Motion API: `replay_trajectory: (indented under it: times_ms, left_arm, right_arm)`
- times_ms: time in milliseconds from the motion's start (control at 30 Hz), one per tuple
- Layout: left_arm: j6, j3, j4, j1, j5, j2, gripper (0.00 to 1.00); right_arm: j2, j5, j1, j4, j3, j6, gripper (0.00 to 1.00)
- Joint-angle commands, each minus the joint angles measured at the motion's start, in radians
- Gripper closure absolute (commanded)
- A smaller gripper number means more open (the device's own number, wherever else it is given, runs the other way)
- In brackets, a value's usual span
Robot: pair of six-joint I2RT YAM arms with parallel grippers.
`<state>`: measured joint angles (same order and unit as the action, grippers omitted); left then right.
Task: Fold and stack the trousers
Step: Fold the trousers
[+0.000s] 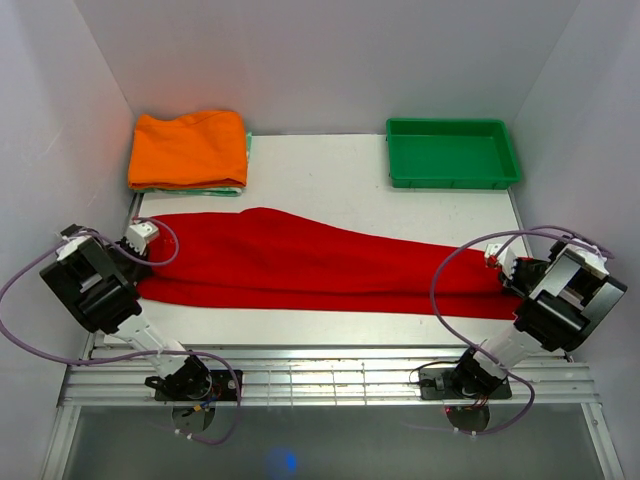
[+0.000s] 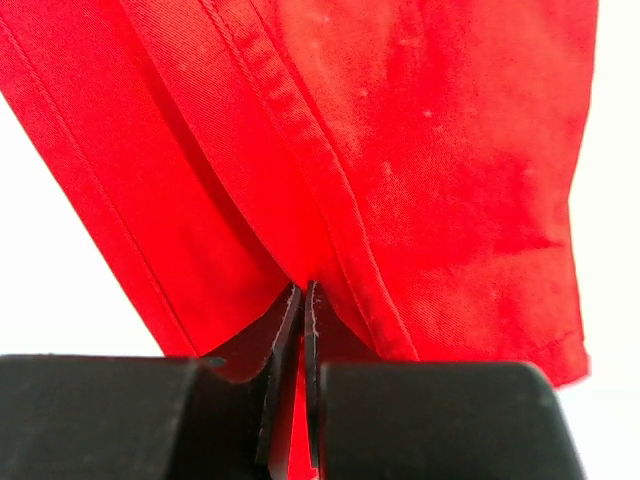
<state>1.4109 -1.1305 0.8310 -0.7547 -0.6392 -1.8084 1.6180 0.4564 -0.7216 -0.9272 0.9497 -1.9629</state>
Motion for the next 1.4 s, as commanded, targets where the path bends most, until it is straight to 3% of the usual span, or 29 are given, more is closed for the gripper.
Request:
replay_trajectory:
  times_ms: [0, 33, 67, 100, 133, 233, 267, 367, 400, 467, 600, 667, 867, 1067, 1367]
  left_arm:
    - [0.009, -0.064, -0.080, -0.018, 0.073, -0.008, 1.00]
    - [0.051, -0.077, -0.044, -0.020, 0.058, -0.005, 1.00]
    - [0.071, -0.086, 0.020, -0.020, 0.046, 0.001, 1.00]
    - [0.080, -0.092, 0.040, -0.020, 0.023, 0.024, 0.92]
    - [0.086, -0.095, 0.057, -0.023, 0.010, 0.038, 0.82]
    - [0.146, -0.123, 0.172, -0.070, -0.083, 0.102, 0.56]
    - [0.163, -0.136, 0.222, -0.083, -0.105, 0.116, 0.35]
    - [0.168, -0.216, 0.335, -0.121, -0.165, 0.153, 0.23]
    - [0.127, -0.241, 0.344, -0.130, -0.172, 0.158, 0.11]
    - [-0.011, -0.310, 0.364, -0.135, -0.178, 0.162, 0.05]
    - [-0.260, -0.364, 0.320, -0.143, -0.130, 0.153, 0.02]
    - [-0.355, -0.342, 0.239, -0.143, -0.065, 0.141, 0.02]
    - [-0.610, -0.373, 0.160, -0.143, -0.030, 0.055, 0.02]
    - [-0.698, -0.357, 0.085, -0.140, -0.013, 0.018, 0.02]
    - [-0.736, -0.278, -0.029, -0.137, 0.027, 0.070, 0.02]
  right_arm:
    - [-0.064, -0.038, -0.019, 0.067, 0.012, -0.094, 0.92]
    - [-0.091, -0.047, -0.018, 0.067, -0.005, -0.112, 0.90]
    - [-0.107, -0.057, -0.018, 0.076, -0.021, -0.131, 0.81]
    - [-0.122, -0.074, -0.018, 0.080, -0.055, -0.140, 0.72]
    - [-0.151, -0.084, -0.019, 0.083, -0.061, -0.146, 0.47]
    - [-0.200, -0.047, -0.074, 0.062, -0.029, -0.154, 0.24]
    - [-0.208, -0.038, -0.088, 0.021, -0.007, -0.169, 0.23]
    - [-0.202, 0.002, -0.131, -0.060, 0.128, -0.154, 0.21]
    - [-0.179, 0.004, -0.134, -0.114, 0.167, -0.093, 0.21]
    - [-0.143, 0.010, -0.136, -0.160, 0.295, 0.011, 0.21]
    - [-0.008, 0.004, -0.136, -0.294, 0.460, 0.342, 0.24]
    - [0.026, 0.002, -0.137, -0.326, 0.488, 0.562, 0.31]
    - [0.010, 0.030, -0.199, -0.170, 0.368, 1.029, 0.32]
    - [-0.113, -0.027, -0.222, -0.032, 0.236, 1.248, 0.21]
    - [0.005, -0.090, -0.308, -0.002, 0.185, 1.397, 0.35]
